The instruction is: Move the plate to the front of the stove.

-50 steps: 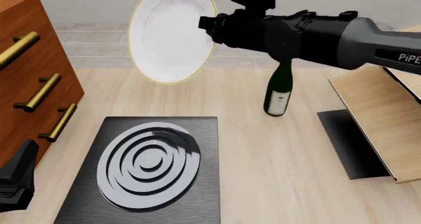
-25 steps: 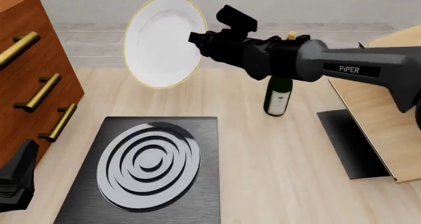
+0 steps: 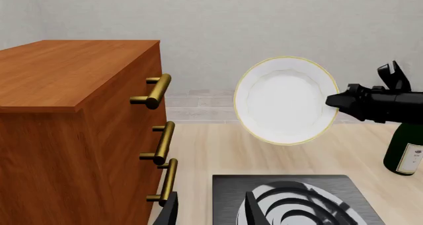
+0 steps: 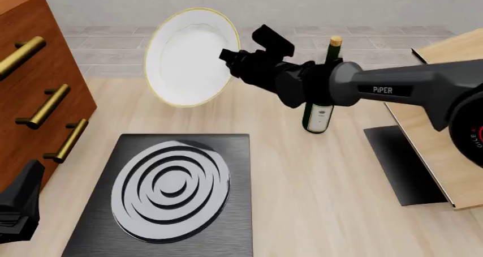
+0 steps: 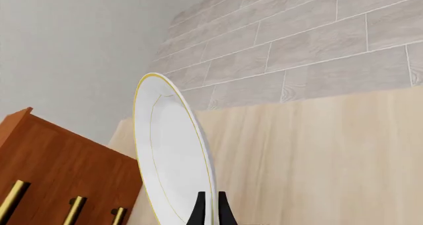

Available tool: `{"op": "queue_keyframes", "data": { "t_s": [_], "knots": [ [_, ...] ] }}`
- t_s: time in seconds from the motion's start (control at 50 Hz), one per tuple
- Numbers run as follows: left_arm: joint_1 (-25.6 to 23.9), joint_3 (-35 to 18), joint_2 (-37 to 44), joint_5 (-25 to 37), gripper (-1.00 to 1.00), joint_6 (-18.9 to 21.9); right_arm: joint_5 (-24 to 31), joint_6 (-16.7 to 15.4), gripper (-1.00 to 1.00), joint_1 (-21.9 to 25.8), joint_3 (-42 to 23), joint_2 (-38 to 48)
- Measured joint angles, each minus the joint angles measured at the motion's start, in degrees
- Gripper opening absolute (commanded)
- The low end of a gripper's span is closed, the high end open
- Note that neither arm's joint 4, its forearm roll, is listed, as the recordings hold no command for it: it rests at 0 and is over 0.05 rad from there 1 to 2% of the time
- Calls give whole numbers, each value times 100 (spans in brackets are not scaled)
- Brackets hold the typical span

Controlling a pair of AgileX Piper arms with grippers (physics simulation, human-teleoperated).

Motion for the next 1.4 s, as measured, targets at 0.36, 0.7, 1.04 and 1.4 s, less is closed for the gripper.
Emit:
{"op": "queue_keyframes", "data": {
  "t_s": [0.36,0.7,1.04,1.4],
  "knots": [
    [0,0,0,0,100,0,-299,382,-100,127,274,141],
    [0,0,0,0,100,0,-528,818,-100,155,343,328],
    [0,0,0,0,100,0,-686,1160,-100,-20,232,487],
    [0,0,0,0,100,0,-836,1723,-100,-140,190,842]
  ]
}}
